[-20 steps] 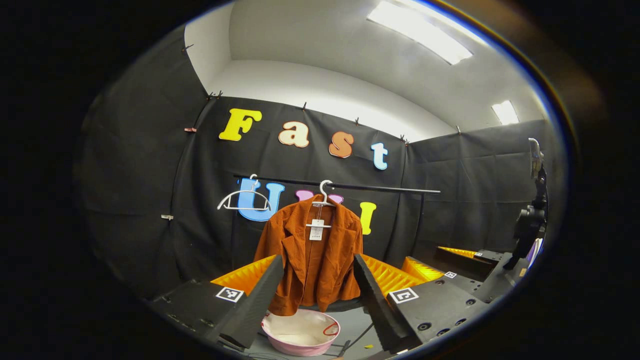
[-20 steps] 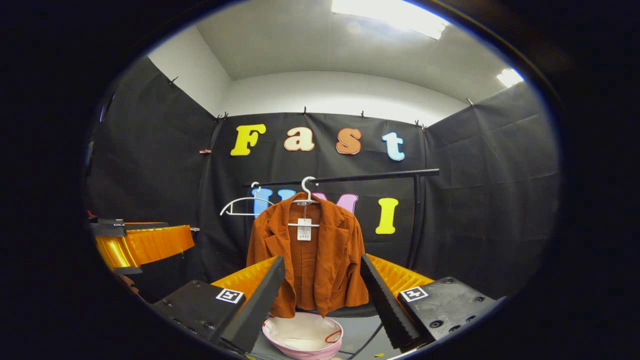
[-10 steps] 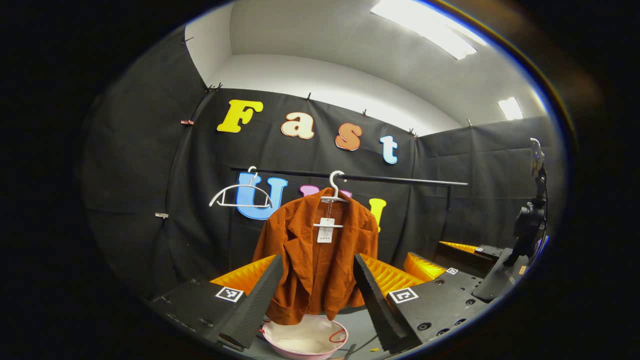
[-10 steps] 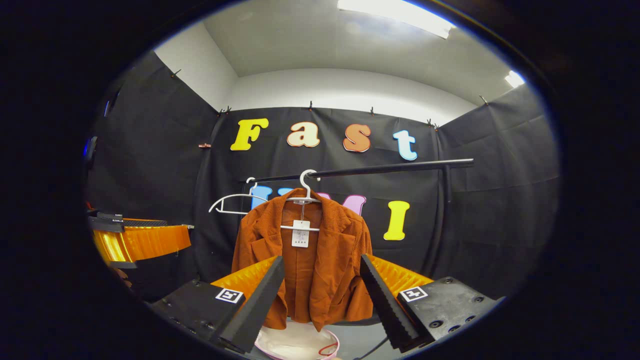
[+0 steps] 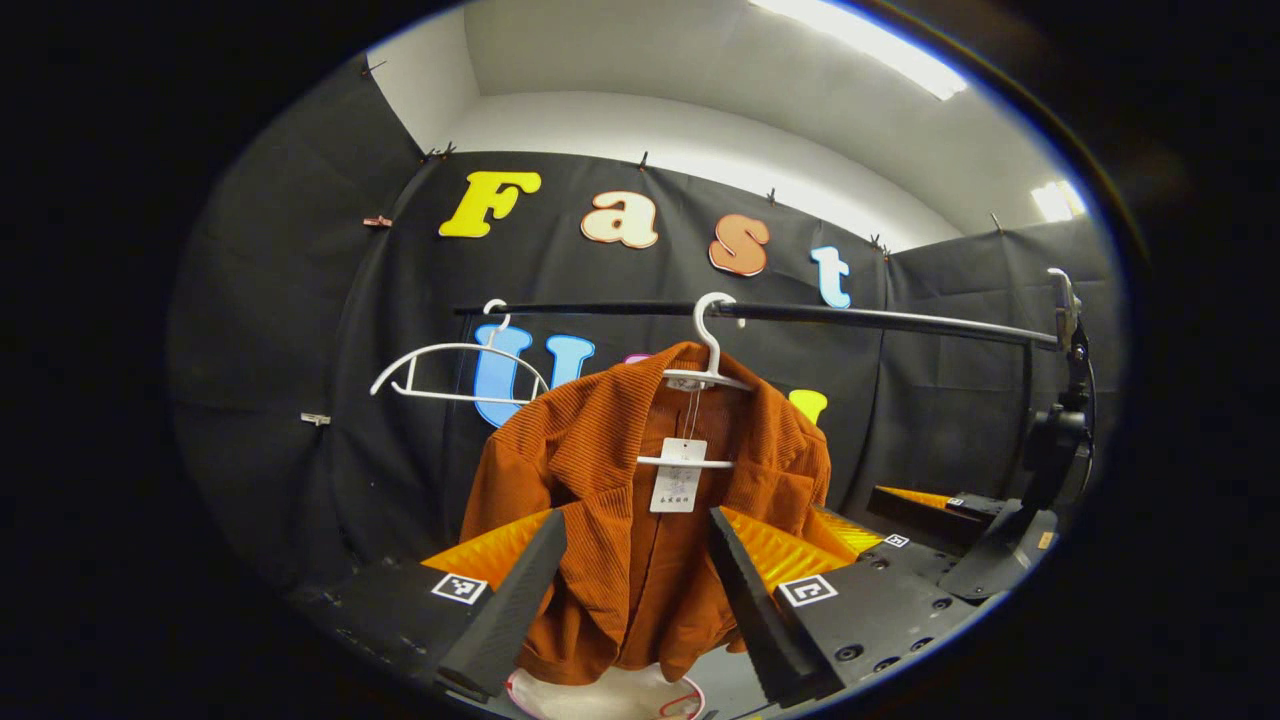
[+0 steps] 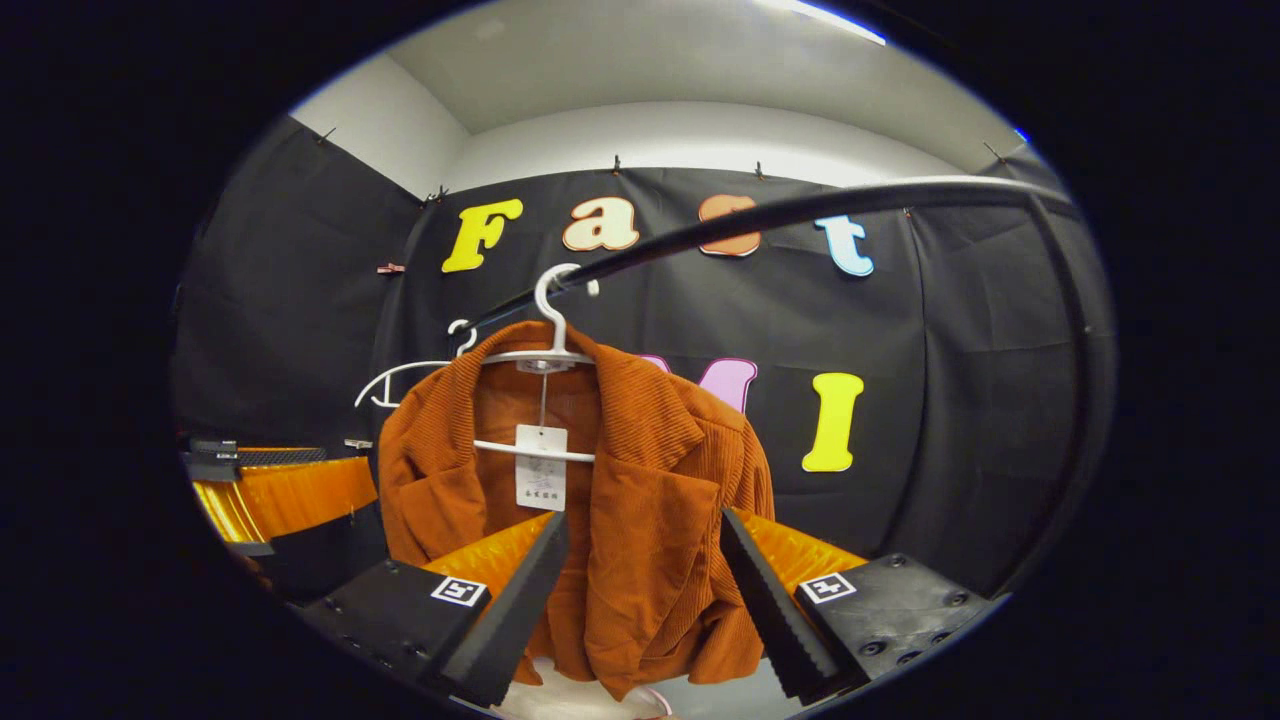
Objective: Grasp the clothes on the hanger with both hands and then place them into the laundry hamper below.
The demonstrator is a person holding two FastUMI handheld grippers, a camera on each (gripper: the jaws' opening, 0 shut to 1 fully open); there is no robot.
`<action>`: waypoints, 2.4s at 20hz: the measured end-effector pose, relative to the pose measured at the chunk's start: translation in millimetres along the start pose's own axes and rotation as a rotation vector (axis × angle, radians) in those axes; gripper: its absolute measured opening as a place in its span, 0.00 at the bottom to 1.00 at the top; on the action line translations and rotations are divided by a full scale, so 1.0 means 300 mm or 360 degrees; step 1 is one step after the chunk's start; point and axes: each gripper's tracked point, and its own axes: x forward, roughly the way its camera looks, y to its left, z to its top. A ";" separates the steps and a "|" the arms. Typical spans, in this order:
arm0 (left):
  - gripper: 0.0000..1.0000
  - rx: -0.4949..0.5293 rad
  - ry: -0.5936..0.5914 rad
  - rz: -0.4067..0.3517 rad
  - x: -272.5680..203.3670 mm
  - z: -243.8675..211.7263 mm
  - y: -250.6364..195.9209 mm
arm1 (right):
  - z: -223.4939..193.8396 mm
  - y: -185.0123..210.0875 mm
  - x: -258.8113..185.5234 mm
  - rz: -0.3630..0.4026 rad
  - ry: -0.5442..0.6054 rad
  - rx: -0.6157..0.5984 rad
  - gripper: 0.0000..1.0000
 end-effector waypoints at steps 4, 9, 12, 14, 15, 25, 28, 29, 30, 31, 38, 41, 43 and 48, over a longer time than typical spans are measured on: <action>0.90 0.0003 0.0037 0.0113 0.136 -0.064 0.062 | -0.133 -0.012 0.162 0.0071 0.0134 0.0016 0.98; 0.90 0.0000 0.0129 0.0179 0.241 -0.172 0.161 | -0.168 -0.034 0.270 0.0138 0.0133 0.0052 0.98; 0.90 0.0013 0.0140 0.0122 0.280 -0.213 0.163 | -0.195 -0.020 0.301 0.0200 0.0158 0.0062 0.98; 0.90 -0.0069 0.0117 0.0031 0.295 -0.207 0.123 | -0.205 -0.014 0.310 0.0231 0.0181 0.0084 0.98; 0.90 -0.0107 0.0105 -0.0001 0.306 -0.201 0.104 | -0.201 -0.021 0.311 0.0237 0.0178 0.0092 0.98; 0.90 -0.0088 0.0152 -0.0171 0.393 -0.204 -0.062 | -0.175 0.040 0.273 0.0435 0.0189 0.0253 0.98; 0.90 -0.0094 0.0128 -0.0117 0.404 -0.182 -0.037 | -0.172 0.101 0.282 0.0493 0.0156 0.0221 0.98; 0.90 -0.0087 0.0118 -0.0079 0.410 -0.176 -0.016 | -0.170 0.093 0.299 0.0454 0.0145 0.0196 0.98; 0.90 -0.0080 0.0106 -0.0026 0.418 -0.163 0.010 | -0.165 0.080 0.324 0.0403 0.0130 0.0177 0.99; 0.90 -0.0079 0.0093 0.0024 0.426 -0.155 0.033 | -0.164 0.066 0.351 0.0354 0.0116 0.0151 0.99; 0.13 -0.0026 0.0130 0.0199 0.465 -0.152 0.118 | -0.142 -0.046 0.441 0.0229 0.0094 0.0277 0.13; 0.10 0.0038 0.0110 0.0292 0.419 -0.101 0.186 | -0.105 -0.096 0.432 0.0261 0.0066 0.0356 0.17; 0.07 0.0050 0.0057 0.0381 0.379 -0.037 0.240 | -0.044 -0.137 0.440 0.0282 0.0013 0.0383 0.17; 0.09 0.0100 -0.0159 0.0503 0.325 0.187 0.301 | 0.087 -0.240 0.418 0.0299 -0.0150 0.0539 0.15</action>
